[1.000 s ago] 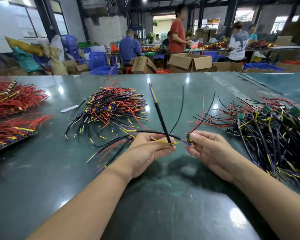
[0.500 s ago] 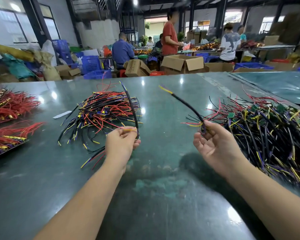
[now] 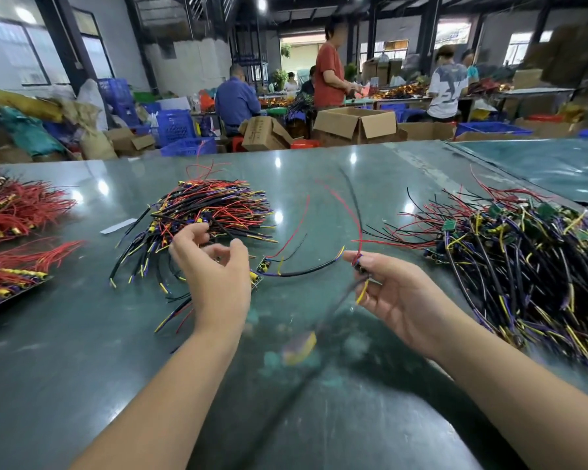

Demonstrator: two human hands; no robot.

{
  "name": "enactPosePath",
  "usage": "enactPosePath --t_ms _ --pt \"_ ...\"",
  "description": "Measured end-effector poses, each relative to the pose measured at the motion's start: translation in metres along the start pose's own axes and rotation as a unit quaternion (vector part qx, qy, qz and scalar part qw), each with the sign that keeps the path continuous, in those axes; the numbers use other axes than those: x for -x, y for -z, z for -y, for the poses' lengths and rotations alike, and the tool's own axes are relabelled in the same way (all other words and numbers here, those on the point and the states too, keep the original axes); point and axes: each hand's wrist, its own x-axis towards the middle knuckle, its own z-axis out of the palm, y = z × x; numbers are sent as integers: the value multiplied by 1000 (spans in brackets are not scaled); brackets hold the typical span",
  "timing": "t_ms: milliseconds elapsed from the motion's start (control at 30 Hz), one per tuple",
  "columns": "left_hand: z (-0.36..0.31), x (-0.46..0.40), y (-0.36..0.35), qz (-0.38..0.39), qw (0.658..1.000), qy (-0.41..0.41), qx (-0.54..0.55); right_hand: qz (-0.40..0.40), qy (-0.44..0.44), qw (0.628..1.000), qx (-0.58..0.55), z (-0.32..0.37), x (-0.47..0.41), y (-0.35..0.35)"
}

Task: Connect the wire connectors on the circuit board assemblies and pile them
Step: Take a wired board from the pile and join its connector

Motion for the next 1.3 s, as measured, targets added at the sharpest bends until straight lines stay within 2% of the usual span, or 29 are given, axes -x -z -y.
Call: enactPosePath --t_ms 33,100,200,233,300,600,667,733,800,933,1067,1300 --pt "-5 2 0 28 999 -23 25 13 1 1000 18 -1 1 -1" --pt "-13 8 -1 132 990 -30 44 35 4 998 43 -3 3 -3" --pt "-20 25 -4 329 941 45 66 41 0 996 76 -7 5 -6" --pt "-20 30 -6 376 922 65 66 41 0 995 94 -9 6 -7" --pt "-20 39 -8 419 901 86 67 41 8 991 128 -12 7 -9" --pt "-19 45 -11 406 904 113 67 21 52 990 131 -18 4 -9" --pt "-19 44 -11 393 899 158 107 24 67 990 124 -18 4 -10" --pt "-20 42 -13 380 879 222 183 35 79 992 94 -15 6 -10" --pt "-21 41 -13 372 870 240 218 44 85 993 71 -13 6 -11" --pt "-19 43 -15 344 900 212 162 46 91 986 129 -15 5 -10" --pt "-17 40 -15 281 932 199 117 54 100 974 198 -20 4 -10" --pt "-12 27 -10 198 960 168 103 90 65 979 173 -11 6 -9"
